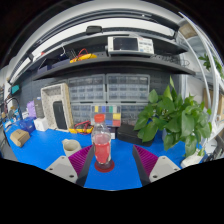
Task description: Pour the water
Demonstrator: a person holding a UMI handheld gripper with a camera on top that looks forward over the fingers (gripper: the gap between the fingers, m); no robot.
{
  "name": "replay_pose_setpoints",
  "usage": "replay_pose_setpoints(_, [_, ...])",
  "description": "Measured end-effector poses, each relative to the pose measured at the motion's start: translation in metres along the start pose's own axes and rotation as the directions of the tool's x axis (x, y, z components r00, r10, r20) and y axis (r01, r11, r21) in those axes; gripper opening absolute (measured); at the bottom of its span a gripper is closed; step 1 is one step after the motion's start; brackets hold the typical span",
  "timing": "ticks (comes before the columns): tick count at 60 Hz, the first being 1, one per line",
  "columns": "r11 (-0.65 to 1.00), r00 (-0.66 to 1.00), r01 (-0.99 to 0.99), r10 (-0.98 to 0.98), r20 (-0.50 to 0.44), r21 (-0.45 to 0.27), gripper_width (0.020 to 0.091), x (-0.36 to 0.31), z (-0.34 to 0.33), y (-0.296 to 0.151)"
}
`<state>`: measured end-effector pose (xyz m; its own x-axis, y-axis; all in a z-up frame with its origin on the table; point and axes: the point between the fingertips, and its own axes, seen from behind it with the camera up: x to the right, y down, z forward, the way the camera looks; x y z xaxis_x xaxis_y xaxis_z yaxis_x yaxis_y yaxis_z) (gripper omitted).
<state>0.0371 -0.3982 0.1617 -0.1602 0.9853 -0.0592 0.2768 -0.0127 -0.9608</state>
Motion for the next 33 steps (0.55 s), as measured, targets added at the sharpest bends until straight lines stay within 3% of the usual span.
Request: replay_pose_setpoints(33, [0.999,0.997,-0.015,0.018,-0.080,0.034,0.0772,0.015,-0.018,-0.033])
